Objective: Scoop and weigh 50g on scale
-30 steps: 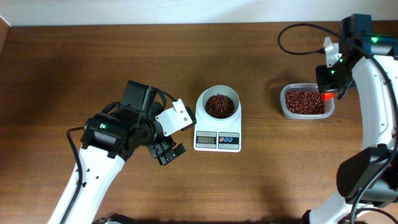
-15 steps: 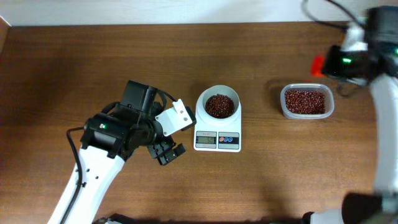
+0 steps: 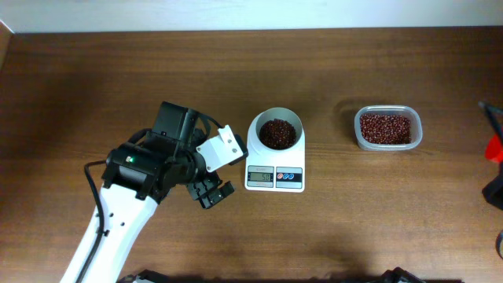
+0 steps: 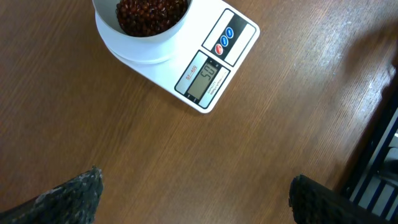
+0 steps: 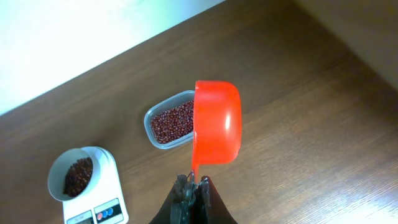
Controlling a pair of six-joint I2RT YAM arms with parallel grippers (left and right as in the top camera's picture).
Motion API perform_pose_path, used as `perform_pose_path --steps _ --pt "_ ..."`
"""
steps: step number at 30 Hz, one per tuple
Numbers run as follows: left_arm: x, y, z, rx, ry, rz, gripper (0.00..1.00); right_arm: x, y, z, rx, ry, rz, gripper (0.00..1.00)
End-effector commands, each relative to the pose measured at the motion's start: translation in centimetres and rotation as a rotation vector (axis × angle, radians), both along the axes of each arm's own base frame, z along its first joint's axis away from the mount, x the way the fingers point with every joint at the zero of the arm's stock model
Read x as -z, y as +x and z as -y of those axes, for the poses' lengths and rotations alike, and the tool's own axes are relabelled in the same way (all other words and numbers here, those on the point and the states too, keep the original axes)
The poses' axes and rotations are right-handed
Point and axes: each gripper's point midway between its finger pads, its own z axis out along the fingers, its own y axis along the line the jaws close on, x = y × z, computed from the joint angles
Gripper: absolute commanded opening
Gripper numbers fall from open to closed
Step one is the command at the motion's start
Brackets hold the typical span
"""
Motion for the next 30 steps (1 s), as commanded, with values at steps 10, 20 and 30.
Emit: perform_pose_path --steps 10,20,30 --pt "-0.7 0.2 0.2 0.016 -0.014 0.02 0.99 3.1 -6.0 -6.4 -0.149 -0.076 0.131 0.04" --pt "-0.7 0.2 0.2 0.016 -0.014 0.02 0.99 10.8 -0.4 -9.5 -0.412 0.194 0.269 0.04" --pt "-0.7 0.2 0.2 0.016 -0.014 0.02 0.99 10.8 -0.1 -10.4 -0.486 0.206 0.295 0.04"
